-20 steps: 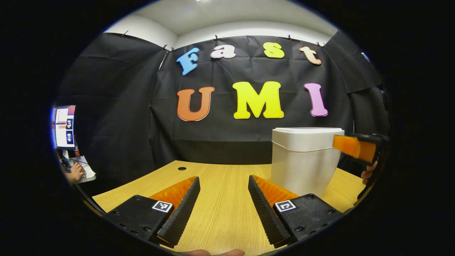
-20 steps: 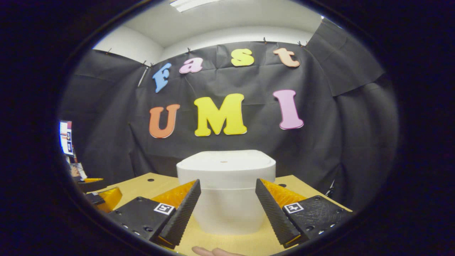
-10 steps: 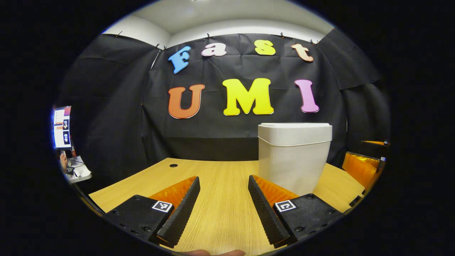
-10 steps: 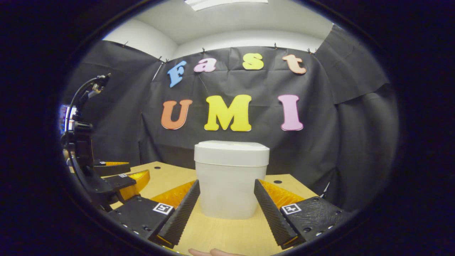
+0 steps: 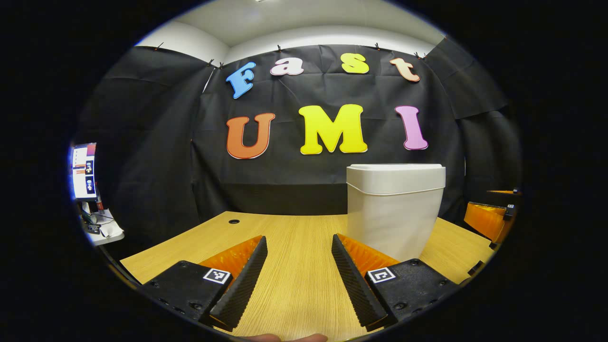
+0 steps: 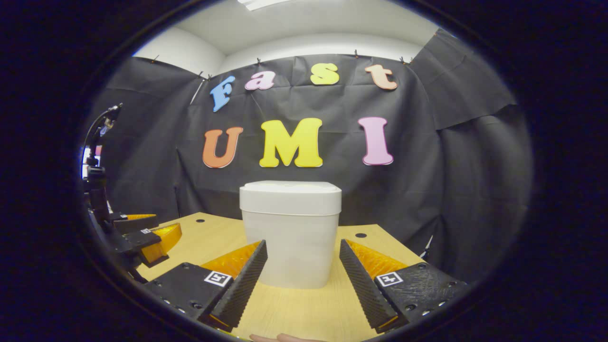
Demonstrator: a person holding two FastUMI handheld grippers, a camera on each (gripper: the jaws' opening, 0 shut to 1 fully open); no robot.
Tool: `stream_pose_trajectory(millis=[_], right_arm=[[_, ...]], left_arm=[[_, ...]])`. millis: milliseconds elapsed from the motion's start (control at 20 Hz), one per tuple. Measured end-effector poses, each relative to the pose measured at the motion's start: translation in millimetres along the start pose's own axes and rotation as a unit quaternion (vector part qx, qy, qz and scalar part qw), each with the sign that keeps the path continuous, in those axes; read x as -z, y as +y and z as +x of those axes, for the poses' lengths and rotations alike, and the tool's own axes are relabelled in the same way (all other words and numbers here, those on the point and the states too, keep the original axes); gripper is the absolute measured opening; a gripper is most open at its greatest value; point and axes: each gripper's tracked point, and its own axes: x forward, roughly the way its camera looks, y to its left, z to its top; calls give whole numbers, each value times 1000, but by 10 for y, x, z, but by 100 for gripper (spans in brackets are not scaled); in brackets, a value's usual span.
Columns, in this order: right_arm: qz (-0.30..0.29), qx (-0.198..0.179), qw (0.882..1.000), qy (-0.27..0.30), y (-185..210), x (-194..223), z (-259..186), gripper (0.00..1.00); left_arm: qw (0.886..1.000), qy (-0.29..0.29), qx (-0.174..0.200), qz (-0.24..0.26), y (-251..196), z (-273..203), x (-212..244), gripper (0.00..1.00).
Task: Press the lid of the desktop garbage bin to open it, pick up the crumpled paper on the desktop and throw it into the bin, then pick up the pop can on the desktop and drop it into the bin, and finally close the garbage bin lid.
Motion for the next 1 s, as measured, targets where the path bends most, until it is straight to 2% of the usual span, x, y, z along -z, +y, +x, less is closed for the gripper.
stream_pose_trajectory(millis=[250, 700, 1000], right_arm=[[7, -24, 1000, -1, 61, -47, -59, 95], [-30, -20, 999, -19, 89, -106, -112, 95], [-38, -24, 999, -9, 149, -33, -93, 95]], left_arm=[[1000, -3, 2, 3, -36, -12, -25, 89], [1000, -2, 3, 10, -77, -21, 0, 89], [1000, -4, 10, 16, -164, -35, 6, 89]])
